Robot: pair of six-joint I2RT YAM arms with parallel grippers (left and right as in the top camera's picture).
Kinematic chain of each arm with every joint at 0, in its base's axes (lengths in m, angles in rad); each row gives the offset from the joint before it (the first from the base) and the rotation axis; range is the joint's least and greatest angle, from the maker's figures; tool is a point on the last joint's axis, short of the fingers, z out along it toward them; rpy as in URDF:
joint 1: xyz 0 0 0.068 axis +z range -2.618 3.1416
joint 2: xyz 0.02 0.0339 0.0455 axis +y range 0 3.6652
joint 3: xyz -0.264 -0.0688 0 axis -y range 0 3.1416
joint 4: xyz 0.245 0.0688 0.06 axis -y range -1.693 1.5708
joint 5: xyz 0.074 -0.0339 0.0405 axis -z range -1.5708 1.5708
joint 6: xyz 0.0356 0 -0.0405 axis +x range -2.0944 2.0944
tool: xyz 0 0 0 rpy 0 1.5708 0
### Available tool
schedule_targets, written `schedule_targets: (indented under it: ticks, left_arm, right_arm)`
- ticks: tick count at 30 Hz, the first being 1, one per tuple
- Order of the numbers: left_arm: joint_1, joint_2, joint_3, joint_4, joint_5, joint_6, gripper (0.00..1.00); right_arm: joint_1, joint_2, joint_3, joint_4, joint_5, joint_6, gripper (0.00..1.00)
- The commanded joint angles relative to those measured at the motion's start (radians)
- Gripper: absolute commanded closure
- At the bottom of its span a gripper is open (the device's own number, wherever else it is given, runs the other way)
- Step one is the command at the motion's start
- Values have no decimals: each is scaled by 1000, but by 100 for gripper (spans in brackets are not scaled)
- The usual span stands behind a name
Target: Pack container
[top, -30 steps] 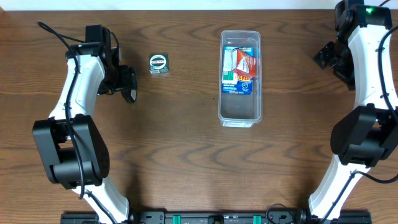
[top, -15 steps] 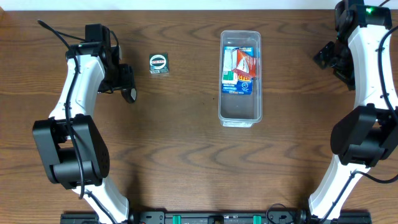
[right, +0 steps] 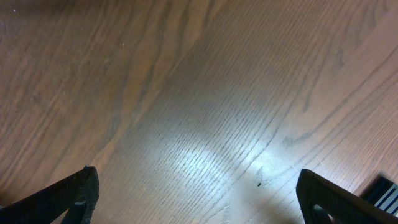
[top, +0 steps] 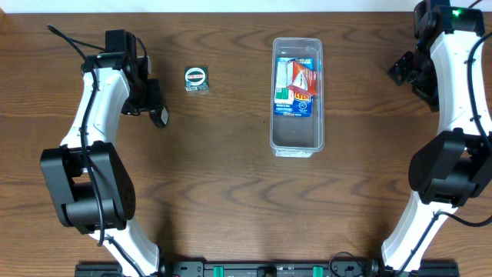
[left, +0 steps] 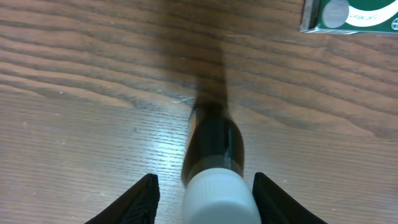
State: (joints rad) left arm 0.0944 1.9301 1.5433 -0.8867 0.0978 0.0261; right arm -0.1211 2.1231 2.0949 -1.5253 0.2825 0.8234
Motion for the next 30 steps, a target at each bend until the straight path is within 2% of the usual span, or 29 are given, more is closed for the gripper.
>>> schedule_targets:
  ticks: [1,7,18,20,30]
  left_arm:
    - [0,17,-8,0,22,5,54]
    - [0,17,-8,0,22,8,59]
    - [0,17,-8,7,22,8,61]
    - [0,17,-8,8,22,8,65]
    - [0,17,-8,10,22,7,67]
  right_arm:
    - [-3,-24,-1,-2,16,17,1]
    - [-3,-24,-1,-2,16,18,1]
    - [-3,-24,-1,-2,16,17,1]
    - [-3,-24,-1,-2,16,17,1]
    - [-3,-24,-1,-2,16,18,1]
